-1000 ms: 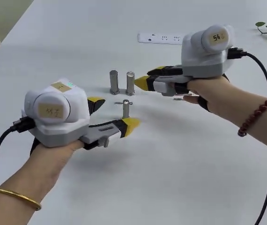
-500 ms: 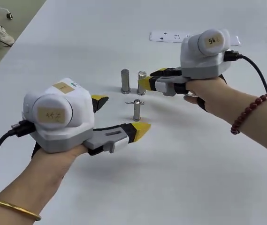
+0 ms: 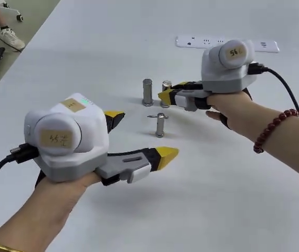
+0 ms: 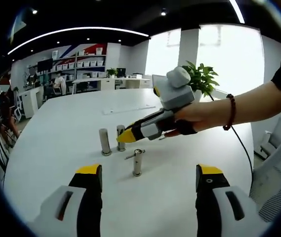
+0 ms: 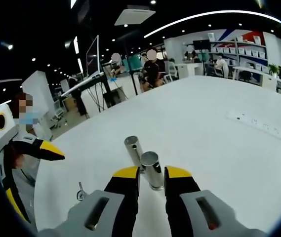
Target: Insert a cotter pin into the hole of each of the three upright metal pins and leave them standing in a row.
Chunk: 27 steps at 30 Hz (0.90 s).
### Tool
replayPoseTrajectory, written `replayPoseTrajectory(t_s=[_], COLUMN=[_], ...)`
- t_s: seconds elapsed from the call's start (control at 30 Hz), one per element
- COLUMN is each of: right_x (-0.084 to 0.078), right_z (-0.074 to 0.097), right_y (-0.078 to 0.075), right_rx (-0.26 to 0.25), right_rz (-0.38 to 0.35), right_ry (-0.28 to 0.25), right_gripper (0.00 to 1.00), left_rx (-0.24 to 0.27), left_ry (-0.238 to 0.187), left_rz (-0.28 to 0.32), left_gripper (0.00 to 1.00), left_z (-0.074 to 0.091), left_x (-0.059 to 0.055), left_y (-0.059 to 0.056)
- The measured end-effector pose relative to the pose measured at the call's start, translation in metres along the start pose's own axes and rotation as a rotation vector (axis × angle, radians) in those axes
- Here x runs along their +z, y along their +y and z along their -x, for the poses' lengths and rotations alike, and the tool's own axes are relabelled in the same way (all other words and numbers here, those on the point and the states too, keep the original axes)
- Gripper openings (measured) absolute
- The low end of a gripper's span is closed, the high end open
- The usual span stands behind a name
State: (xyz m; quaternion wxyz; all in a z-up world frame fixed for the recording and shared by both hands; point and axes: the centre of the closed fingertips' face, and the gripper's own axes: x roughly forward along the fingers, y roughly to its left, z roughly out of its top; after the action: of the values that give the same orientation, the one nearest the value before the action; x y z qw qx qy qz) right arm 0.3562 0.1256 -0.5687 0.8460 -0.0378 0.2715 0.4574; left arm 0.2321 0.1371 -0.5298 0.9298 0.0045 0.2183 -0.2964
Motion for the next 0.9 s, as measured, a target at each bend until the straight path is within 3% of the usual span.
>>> replayPoseTrajectory(t_s=[0.53, 0.9], right_x=[0.001, 0.001], right_z=[-0.002, 0.004], right_y=[0.000, -0.007], right_rx=[-0.010, -0.078], right_rz=[0.033, 0.098], right_ry=[-0.033, -0.013], right_gripper=[0.09, 0.07], left_rx=[0.015, 0.030], left_ry=[0.025, 0.044], left_rz=[-0.028, -0.033], left_gripper=[0.78, 0.79], left_z=[0.009, 0.011], left_x=[-0.005, -0.011], left_y=[-0.005, -0.002])
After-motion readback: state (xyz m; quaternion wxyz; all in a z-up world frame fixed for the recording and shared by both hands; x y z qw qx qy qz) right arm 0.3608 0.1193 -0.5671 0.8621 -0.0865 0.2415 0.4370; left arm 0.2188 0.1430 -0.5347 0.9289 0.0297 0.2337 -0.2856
